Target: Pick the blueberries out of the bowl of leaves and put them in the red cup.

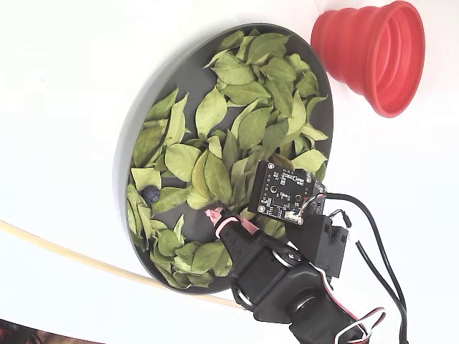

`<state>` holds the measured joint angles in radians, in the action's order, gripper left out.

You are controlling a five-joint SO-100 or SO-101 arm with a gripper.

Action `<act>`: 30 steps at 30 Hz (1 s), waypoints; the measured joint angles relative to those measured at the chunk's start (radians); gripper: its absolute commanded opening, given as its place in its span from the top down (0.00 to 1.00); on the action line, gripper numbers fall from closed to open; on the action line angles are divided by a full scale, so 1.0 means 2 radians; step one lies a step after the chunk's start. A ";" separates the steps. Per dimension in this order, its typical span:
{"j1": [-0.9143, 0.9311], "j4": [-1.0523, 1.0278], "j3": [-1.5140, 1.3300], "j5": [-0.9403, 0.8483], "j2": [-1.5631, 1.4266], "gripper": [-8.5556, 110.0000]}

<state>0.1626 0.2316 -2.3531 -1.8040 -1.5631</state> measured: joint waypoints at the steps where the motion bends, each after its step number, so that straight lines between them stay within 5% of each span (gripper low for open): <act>1: 0.000 -0.004 0.000 -0.002 -0.003 0.85; 30: 0.000 -0.060 -0.002 -0.013 -0.102 0.85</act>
<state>0.1626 0.1120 -2.3562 -1.8300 -1.7671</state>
